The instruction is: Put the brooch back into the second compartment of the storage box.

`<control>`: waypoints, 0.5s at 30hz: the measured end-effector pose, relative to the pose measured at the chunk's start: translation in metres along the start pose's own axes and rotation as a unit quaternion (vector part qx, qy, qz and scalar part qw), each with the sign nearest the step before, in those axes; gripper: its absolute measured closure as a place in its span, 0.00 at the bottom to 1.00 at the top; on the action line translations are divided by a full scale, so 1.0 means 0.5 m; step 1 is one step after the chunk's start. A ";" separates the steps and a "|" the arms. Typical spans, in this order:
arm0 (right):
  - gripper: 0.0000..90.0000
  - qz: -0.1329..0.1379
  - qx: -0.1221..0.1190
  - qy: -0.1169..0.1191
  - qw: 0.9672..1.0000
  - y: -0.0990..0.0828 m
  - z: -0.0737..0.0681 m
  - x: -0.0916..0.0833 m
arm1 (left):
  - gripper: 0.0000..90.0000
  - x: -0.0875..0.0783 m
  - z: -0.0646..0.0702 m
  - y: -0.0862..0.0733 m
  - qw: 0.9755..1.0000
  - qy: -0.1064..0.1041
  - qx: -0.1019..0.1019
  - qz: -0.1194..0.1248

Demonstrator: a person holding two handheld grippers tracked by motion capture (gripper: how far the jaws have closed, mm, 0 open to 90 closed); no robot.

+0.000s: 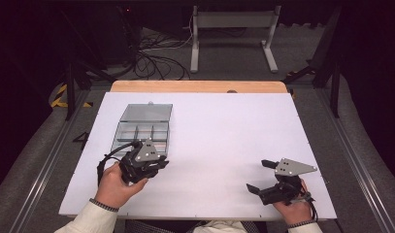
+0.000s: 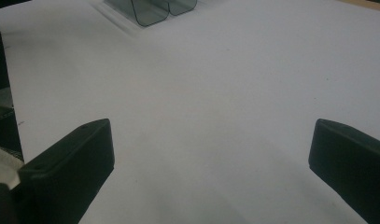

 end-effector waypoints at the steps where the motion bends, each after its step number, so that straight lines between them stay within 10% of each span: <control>1: 0.01 -0.001 -0.001 -0.001 1.000 0.000 0.000 0.000 | 0.88 0.000 -0.002 0.001 1.000 0.001 0.000 0.000; 15: 0.01 0.001 0.001 0.002 1.000 0.000 0.000 0.000 | 0.88 -0.002 -0.041 0.002 0.999 0.004 -0.033 0.008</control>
Point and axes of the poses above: each handheld gripper's, and its own axes: x roughly forward along the jaws, y roughly out of its top, z roughly to its right, the point moved 5 cm from there along x, roughly forward along the jaws, and after that the axes turned 10 degrees about -z, right-handed, at the moved point
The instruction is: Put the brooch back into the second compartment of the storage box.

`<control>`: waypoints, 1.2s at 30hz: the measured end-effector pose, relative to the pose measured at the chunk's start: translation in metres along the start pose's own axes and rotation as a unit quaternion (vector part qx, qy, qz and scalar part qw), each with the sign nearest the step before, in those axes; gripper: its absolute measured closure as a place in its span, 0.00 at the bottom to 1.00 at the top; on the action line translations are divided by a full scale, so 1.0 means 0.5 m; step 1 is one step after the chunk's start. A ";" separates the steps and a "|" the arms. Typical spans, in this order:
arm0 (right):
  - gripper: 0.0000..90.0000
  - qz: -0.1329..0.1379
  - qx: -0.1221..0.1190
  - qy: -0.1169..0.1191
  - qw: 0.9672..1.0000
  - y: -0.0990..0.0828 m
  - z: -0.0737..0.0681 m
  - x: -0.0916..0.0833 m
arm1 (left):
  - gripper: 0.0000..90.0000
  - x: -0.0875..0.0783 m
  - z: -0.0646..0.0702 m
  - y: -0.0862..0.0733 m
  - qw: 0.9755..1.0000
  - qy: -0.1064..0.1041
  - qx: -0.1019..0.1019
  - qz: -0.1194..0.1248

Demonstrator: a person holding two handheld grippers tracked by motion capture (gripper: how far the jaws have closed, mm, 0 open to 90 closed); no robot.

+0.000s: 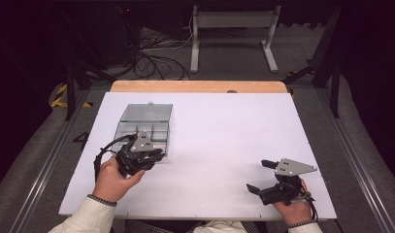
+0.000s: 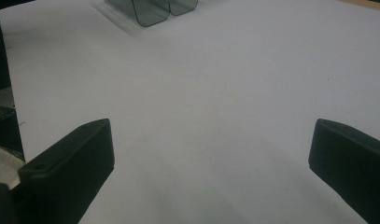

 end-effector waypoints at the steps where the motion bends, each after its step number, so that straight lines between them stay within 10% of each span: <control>1: 0.01 0.000 0.000 0.000 1.000 0.000 0.000 0.000 | 0.88 0.000 -0.003 0.001 1.000 0.002 0.001 0.000; 36: 0.01 0.001 0.000 0.001 1.000 0.000 0.000 0.000 | 0.88 0.041 -0.133 0.004 0.994 0.056 -0.092 -0.005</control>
Point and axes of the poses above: each handheld gripper's, and its own axes: x roughly forward along the jaws, y roughly out of its top, z roughly to its right, the point moved 5 cm from there along x, roughly forward along the jaws, and after that the axes turned 10 degrees about -z, right-handed, at the moved point
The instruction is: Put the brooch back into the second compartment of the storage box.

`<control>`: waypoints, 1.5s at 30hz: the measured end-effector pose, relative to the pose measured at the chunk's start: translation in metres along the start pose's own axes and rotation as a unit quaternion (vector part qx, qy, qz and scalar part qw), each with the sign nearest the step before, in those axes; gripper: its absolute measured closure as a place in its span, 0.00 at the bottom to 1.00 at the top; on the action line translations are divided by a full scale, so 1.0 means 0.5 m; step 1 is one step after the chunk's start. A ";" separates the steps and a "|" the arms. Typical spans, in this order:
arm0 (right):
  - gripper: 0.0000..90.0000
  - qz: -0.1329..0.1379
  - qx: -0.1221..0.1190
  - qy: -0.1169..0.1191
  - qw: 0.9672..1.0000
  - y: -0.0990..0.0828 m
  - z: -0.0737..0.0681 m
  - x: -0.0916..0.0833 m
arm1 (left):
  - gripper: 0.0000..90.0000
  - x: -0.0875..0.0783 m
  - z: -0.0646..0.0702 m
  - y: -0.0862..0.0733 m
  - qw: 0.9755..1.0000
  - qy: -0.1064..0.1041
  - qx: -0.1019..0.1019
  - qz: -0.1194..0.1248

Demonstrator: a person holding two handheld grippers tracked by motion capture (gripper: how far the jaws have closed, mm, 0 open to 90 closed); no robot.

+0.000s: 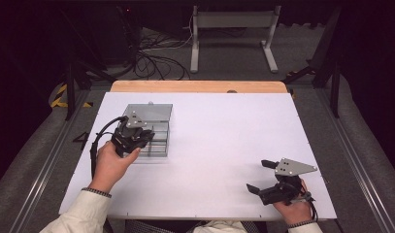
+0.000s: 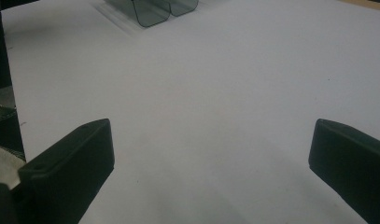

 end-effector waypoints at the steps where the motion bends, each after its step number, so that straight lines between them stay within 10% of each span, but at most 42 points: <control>1: 0.01 0.000 0.000 0.000 1.000 0.000 0.000 0.000 | 0.88 0.003 -0.004 0.000 1.000 0.000 -0.003 -0.001; 45: 0.01 0.000 -0.001 0.003 1.000 0.000 0.000 -0.001 | 0.88 0.096 -0.119 -0.029 0.994 -0.004 -0.106 -0.029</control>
Point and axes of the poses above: each handheld gripper's, and its own axes: x roughly forward along the jaws, y roughly out of its top, z roughly to its right, the point moved 5 cm from there along x, roughly forward along the jaws, and after that the axes turned 10 degrees about -z, right-handed, at the moved point
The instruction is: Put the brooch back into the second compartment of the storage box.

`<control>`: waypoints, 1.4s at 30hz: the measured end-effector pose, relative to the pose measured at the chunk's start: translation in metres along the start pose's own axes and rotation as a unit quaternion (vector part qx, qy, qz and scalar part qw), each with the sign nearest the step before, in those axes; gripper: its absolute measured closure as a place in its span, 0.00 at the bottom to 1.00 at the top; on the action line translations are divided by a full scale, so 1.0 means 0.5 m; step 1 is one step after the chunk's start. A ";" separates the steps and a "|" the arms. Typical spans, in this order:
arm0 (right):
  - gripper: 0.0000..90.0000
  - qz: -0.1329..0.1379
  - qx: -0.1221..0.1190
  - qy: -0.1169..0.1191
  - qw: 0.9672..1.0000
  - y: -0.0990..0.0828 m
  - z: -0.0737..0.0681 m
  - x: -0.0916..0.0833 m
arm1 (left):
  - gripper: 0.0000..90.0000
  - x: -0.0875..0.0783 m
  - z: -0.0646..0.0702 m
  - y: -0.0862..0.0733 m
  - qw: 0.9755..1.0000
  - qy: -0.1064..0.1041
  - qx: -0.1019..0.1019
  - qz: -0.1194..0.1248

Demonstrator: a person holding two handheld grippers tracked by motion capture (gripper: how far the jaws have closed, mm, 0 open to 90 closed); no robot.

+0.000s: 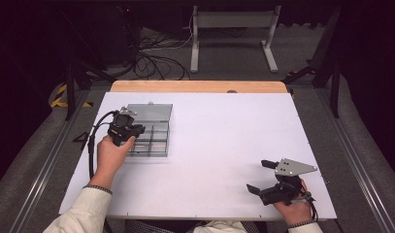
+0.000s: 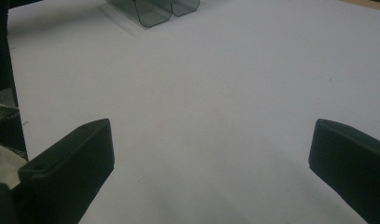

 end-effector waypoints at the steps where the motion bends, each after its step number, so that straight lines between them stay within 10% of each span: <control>1: 0.01 0.000 0.000 0.000 1.000 0.000 0.000 0.000 | 0.88 0.001 0.000 -0.001 1.000 -0.002 -0.004 -0.001; 42: 0.01 0.001 0.001 0.003 1.000 -0.001 0.001 -0.001 | 0.88 0.066 -0.006 0.001 0.997 -0.003 -0.044 -0.063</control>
Point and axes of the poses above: each handheld gripper's, and its own axes: x roughly forward along the jaws, y roughly out of its top, z roughly to its right, the point moved 5 cm from there along x, roughly forward along the jaws, and after that the axes turned 10 degrees about -z, right-handed, at the moved point
